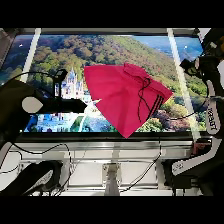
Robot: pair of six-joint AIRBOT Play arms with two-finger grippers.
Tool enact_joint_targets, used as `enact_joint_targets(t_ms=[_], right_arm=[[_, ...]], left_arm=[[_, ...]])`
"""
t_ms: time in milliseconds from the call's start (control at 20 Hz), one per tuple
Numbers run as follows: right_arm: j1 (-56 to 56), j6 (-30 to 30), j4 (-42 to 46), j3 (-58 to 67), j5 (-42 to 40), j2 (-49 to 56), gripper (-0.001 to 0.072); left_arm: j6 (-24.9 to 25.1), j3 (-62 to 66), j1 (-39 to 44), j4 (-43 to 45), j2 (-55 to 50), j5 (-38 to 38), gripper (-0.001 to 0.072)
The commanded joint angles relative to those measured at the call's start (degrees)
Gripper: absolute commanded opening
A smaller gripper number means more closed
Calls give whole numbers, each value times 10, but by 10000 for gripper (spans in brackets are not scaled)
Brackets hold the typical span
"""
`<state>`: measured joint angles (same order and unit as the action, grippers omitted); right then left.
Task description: Fold the clothes and pants, and hang the long-sleeved shirts on hangers.
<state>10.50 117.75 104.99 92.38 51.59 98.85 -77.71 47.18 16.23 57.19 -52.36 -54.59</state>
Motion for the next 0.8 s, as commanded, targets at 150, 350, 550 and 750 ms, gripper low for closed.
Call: enact_joint_targets(t_ms=[150, 350, 550, 750], right_arm=[[47, -463, -523, 40, 174, -4, 11], [93, -529, -762, 70, 275, -3, 14], [105, -513, -763, 87, 250, -3, 221], [105, -466, -763, 88, 243, -4, 300]], left_arm=[[-26, -120, 0, -164, -29, 7, 9], [47, -163, 85, -263, -31, 40, 9], [-1, -163, 219, -264, -71, 152, 390], [-159, -163, 274, -274, -160, 200, 524]])
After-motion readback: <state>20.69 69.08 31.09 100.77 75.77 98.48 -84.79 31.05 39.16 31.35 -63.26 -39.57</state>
